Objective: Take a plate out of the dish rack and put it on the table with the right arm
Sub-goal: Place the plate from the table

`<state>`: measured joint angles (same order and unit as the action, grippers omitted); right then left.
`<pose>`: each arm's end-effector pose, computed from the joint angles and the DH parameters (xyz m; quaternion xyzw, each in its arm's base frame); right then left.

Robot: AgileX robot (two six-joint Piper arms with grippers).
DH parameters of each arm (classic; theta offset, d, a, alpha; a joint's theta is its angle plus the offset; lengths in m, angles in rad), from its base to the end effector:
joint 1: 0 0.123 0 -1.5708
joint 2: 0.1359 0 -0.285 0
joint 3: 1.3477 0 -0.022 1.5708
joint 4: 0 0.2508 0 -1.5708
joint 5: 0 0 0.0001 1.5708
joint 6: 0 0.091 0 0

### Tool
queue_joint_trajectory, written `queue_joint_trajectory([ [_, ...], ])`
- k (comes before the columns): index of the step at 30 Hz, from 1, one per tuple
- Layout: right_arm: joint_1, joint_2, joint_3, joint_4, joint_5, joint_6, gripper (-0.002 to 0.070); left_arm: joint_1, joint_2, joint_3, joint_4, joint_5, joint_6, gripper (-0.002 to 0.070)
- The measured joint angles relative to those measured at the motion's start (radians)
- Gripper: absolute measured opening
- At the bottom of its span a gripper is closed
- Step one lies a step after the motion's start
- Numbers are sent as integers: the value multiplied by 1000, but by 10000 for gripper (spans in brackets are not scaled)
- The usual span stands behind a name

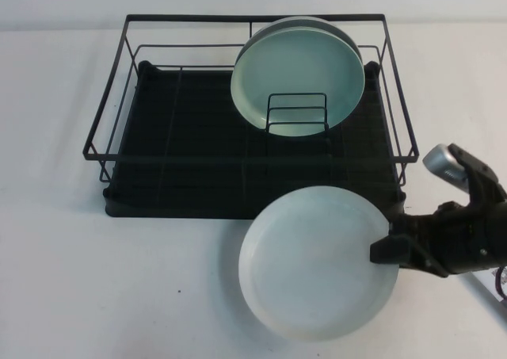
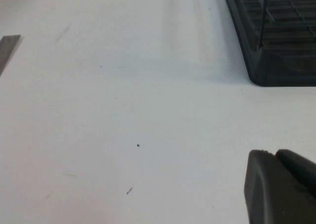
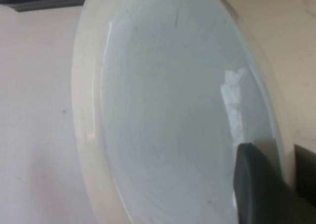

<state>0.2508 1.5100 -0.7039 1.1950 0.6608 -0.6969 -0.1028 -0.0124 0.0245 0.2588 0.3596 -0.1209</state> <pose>0.2439 0.1162 0.1959 -0.0114 0.9190 0.3591 0.1623 0.0534 0.0028 0.1743 0.0622 0.7941 0.0417 0.6031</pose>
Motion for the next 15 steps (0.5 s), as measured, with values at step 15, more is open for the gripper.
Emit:
queue_joint_trajectory([
  [15, 0, 154, -2, 63, -14, -96, 215, 0, 0, 0, 0, 0, 0, -6],
])
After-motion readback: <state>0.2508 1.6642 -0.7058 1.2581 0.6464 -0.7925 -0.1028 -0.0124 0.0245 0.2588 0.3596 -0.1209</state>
